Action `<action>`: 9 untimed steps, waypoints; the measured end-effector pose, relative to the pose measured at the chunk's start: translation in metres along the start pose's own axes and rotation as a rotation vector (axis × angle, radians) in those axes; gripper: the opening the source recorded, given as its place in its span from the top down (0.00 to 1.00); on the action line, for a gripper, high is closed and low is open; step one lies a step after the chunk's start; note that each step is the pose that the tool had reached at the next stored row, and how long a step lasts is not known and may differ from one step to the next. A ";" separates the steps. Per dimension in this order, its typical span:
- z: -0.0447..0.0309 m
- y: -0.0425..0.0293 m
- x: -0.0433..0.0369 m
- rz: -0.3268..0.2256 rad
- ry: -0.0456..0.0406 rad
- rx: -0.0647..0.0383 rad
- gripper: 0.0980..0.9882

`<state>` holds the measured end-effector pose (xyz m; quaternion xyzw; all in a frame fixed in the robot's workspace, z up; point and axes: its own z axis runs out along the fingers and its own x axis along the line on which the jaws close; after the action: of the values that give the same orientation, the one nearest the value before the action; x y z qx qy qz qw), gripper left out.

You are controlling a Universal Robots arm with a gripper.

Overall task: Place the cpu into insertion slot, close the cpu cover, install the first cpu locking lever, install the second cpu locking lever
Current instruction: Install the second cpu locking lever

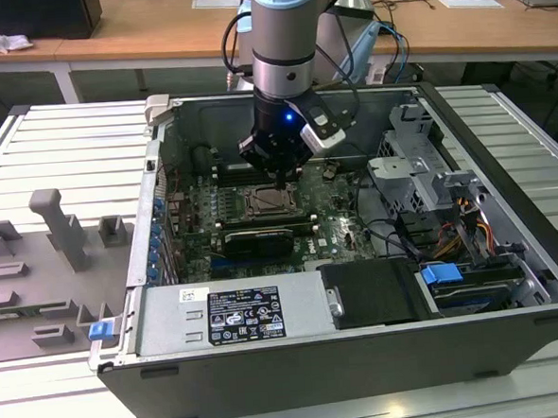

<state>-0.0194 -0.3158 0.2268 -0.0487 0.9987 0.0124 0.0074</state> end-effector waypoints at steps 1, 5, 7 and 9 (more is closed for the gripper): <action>0.0000 -0.0006 0.0000 0.000 0.0000 0.000 0.99; -0.0001 -0.0030 0.0003 0.000 0.0000 0.000 0.99; -0.0001 -0.0047 0.0004 0.000 0.0000 0.000 0.99; -0.0004 -0.0052 0.0005 0.000 0.0001 0.000 0.99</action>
<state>-0.0195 -0.3210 0.2271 -0.0486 0.9987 0.0123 0.0073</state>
